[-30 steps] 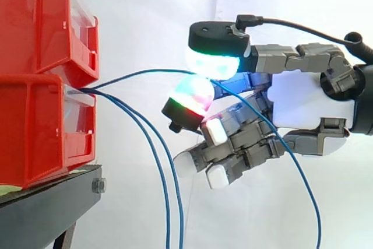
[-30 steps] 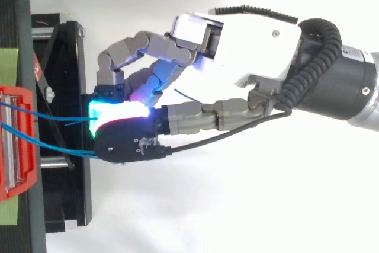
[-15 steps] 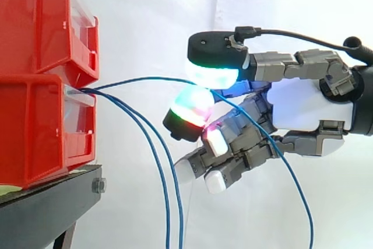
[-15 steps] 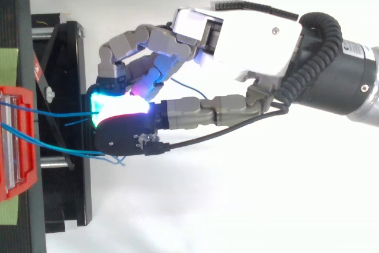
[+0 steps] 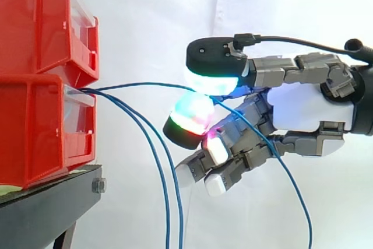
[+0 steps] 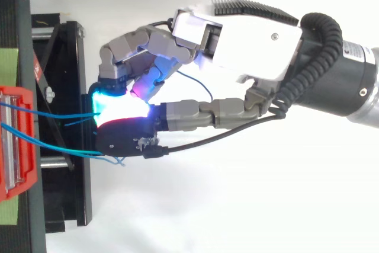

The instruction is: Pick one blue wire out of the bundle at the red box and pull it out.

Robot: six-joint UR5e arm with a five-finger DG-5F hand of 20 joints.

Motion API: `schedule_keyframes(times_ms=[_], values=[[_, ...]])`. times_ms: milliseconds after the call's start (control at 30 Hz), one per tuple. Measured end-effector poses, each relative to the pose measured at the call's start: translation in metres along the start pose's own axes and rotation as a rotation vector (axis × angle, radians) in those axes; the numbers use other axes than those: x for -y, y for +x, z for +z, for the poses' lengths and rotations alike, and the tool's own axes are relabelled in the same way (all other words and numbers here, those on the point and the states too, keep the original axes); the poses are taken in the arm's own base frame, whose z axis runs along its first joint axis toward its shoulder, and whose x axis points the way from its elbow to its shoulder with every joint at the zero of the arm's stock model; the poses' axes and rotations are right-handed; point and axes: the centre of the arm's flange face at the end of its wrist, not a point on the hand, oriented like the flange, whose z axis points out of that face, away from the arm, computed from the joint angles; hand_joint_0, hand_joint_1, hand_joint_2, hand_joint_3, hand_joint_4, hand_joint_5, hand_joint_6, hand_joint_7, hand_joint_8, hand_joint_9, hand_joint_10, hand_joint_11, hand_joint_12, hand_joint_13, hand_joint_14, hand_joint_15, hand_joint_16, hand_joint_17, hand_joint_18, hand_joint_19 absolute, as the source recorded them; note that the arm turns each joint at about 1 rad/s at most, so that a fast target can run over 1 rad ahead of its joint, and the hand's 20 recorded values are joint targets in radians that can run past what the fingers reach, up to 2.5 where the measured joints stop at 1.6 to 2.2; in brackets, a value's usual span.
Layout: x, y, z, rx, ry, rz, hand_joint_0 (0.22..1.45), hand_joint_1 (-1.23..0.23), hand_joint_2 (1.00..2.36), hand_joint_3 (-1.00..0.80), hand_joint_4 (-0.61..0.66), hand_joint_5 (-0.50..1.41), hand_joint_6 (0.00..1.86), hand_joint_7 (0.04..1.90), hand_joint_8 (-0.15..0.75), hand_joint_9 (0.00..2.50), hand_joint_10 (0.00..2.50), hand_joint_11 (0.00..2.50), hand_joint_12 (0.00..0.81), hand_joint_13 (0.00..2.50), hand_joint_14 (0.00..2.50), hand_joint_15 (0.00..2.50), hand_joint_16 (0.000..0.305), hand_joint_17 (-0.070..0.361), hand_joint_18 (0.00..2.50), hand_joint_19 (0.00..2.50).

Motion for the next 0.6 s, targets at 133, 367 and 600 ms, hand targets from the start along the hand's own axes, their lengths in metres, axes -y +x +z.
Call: schedule_keyframes(times_ms=[133, 367, 600], values=[[-0.0005, 0.0011, -0.0002, 0.0, 0.0, 0.0, 0.61, -0.76, 1.02, -0.11, 0.26, -0.15, 0.89, 1.26, 0.41, 0.9, 0.02, 0.68, 0.484, 0.62, 0.01, 0.3, 0.062, 0.14, 0.71, 0.37], [-0.0006, 0.0015, -0.0004, 0.0, 0.0, 0.0, 0.6, -0.75, 1.02, -0.1, 0.26, -0.15, 0.9, 1.25, 0.408, 0.91, 0.02, 0.71, 0.484, 0.62, 0.01, 0.3, 0.062, 0.14, 0.71, 0.36], [-0.0006, 0.0021, -0.0005, -0.002, 0.0, 0.0, 0.6, -0.75, 1.02, -0.11, 0.25, -0.15, 0.9, 1.25, 0.405, 0.92, 0.02, 0.73, 0.472, 0.62, 0.01, 0.31, 0.061, 0.138, 0.69, 0.36]])
